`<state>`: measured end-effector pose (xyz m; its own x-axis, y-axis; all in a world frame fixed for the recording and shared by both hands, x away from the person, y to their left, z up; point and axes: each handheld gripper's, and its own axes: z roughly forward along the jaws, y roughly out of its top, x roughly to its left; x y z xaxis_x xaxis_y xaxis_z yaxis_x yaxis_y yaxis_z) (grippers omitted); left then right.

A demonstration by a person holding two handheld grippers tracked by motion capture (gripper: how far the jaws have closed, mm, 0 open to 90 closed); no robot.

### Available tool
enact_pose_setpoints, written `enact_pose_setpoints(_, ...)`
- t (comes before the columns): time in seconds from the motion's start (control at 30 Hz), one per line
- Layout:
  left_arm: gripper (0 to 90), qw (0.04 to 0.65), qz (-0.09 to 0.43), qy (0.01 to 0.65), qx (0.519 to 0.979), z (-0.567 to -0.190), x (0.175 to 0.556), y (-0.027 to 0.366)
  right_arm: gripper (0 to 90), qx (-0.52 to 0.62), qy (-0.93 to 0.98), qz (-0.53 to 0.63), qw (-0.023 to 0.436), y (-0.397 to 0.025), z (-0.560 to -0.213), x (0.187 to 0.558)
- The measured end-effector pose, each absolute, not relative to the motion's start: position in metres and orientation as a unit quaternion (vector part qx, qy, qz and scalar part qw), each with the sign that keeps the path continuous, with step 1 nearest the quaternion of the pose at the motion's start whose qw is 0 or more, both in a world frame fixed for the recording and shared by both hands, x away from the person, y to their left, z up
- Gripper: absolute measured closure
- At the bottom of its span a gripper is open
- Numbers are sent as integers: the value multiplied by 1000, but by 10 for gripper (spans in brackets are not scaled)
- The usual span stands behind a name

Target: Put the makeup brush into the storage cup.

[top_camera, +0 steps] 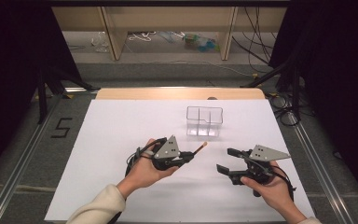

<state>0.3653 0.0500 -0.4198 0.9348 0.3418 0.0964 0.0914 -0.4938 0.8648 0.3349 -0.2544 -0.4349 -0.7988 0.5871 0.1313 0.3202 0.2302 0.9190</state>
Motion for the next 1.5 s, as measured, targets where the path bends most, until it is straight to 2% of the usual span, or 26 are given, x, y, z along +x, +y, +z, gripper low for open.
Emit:
enact_pose_setpoints(0.1, 833, 489, 129, 125, 853, -420, 365, 46, 249, 282, 761, 570, 128, -250, -436, 338)
enact_pose_setpoints(0.13, 833, 488, 130, 121, 855, -419, 366, 45, 249, 285, 761, 571, 115, -249, -436, 337)
enact_pose_setpoints(0.17, 833, 488, 128, 123, 854, -419, 365, 44, 250, 277, 760, 574, 130, -248, -436, 339)
enact_pose_setpoints(0.2, 833, 490, 127, 124, 854, -419, 365, 42, 250, 282, 760, 573, 120, -247, -435, 338)
enact_pose_setpoints(0.23, 833, 489, 128, 118, 854, -419, 365, 41, 250, 283, 769, 557, 130, -249, -434, 338)
enact_pose_setpoints(0.4, 833, 491, 127, 117, 854, -420, 365, 35, 258, 281, 760, 575, 111, -242, -434, 339)
enact_pose_setpoints(0.47, 833, 490, 125, 117, 855, -419, 365, 33, 265, 272, 758, 580, 120, -241, -434, 340)
enact_pose_setpoints(0.63, 833, 491, 123, 116, 855, -421, 365, 28, 282, 277, 754, 586, 107, -237, -433, 341)
enact_pose_setpoints(0.67, 833, 490, 123, 115, 855, -421, 365, 27, 289, 268, 751, 591, 121, -237, -433, 342)
enact_pose_setpoints(0.77, 833, 490, 123, 116, 855, -422, 365, 26, 307, 274, 752, 590, 107, -235, -432, 341)
enact_pose_setpoints(0.83, 833, 489, 122, 115, 856, -423, 365, 24, 324, 274, 759, 578, 120, -236, -430, 342)
enact_pose_setpoints(0.93, 833, 489, 122, 115, 856, -423, 365, 23, 343, 275, 749, 595, 100, -231, -431, 343)
enact_pose_setpoints(0.97, 833, 489, 121, 114, 856, -423, 366, 23, 346, 265, 748, 598, 112, -232, -431, 345)
enact_pose_setpoints(1.03, 833, 490, 122, 115, 856, -423, 366, 22, 353, 276, 751, 592, 95, -231, -431, 343)
enact_pose_setpoints(1.1, 833, 490, 122, 115, 855, -423, 366, 21, 357, 269, 752, 591, 109, -231, -431, 345)
enact_pose_setpoints(1.2, 833, 490, 122, 116, 855, -424, 366, 21, 365, 275, 756, 586, 100, -230, -430, 345)
enact_pose_setpoints(1.23, 833, 490, 122, 116, 855, -424, 366, 21, 369, 275, 759, 577, 119, -231, -429, 345)
enact_pose_setpoints(1.27, 833, 489, 122, 115, 856, -424, 366, 20, 375, 272, 748, 597, 99, -229, -430, 346)
enact_pose_setpoints(1.5, 833, 490, 122, 114, 855, -426, 365, 17, 451, 269, 737, 611, 106, -227, -430, 350)
